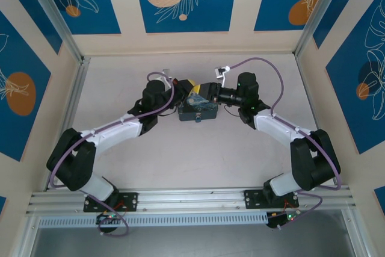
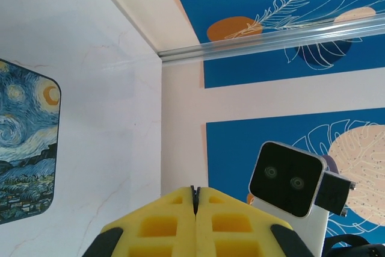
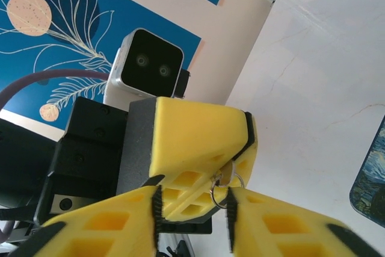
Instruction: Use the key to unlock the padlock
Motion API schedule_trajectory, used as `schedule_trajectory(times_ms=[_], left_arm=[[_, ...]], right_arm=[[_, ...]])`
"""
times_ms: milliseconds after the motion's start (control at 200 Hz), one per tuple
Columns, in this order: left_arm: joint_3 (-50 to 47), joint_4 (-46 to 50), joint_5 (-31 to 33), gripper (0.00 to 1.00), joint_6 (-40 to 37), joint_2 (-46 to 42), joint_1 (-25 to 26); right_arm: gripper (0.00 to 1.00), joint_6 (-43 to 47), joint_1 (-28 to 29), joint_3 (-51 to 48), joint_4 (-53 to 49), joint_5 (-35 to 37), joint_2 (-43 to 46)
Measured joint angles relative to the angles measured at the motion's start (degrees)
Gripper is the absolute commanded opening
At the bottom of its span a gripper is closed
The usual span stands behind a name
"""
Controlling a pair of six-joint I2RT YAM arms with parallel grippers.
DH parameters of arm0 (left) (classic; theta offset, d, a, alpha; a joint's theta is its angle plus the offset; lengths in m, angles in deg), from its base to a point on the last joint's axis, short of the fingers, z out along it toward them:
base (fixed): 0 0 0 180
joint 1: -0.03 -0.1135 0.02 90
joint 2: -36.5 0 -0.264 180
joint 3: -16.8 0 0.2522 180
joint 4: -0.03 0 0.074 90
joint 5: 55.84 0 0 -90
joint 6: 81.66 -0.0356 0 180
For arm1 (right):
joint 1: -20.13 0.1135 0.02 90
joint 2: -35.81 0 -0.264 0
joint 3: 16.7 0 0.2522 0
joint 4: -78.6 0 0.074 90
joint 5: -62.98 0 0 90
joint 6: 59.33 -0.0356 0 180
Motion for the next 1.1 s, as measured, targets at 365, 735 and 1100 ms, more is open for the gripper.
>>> schedule_trajectory(times_ms=[365, 735, 1100], left_arm=[[2.47, 8.46, -0.11, 0.00, -9.68, -2.49, 0.00], [16.02, 20.65, -7.93, 0.00, -17.14, -3.32, 0.00], [17.90, 26.77, -14.32, 0.00, -16.50, -0.68, 0.00]], right_arm=[[0.65, 1.09, -3.76, -2.16, -2.10, -0.79, 2.49], [0.52, 17.70, -3.52, 2.05, -16.46, -5.14, 7.06], [0.51, 30.42, -1.44, 4.37, -29.55, 0.28, 11.96]])
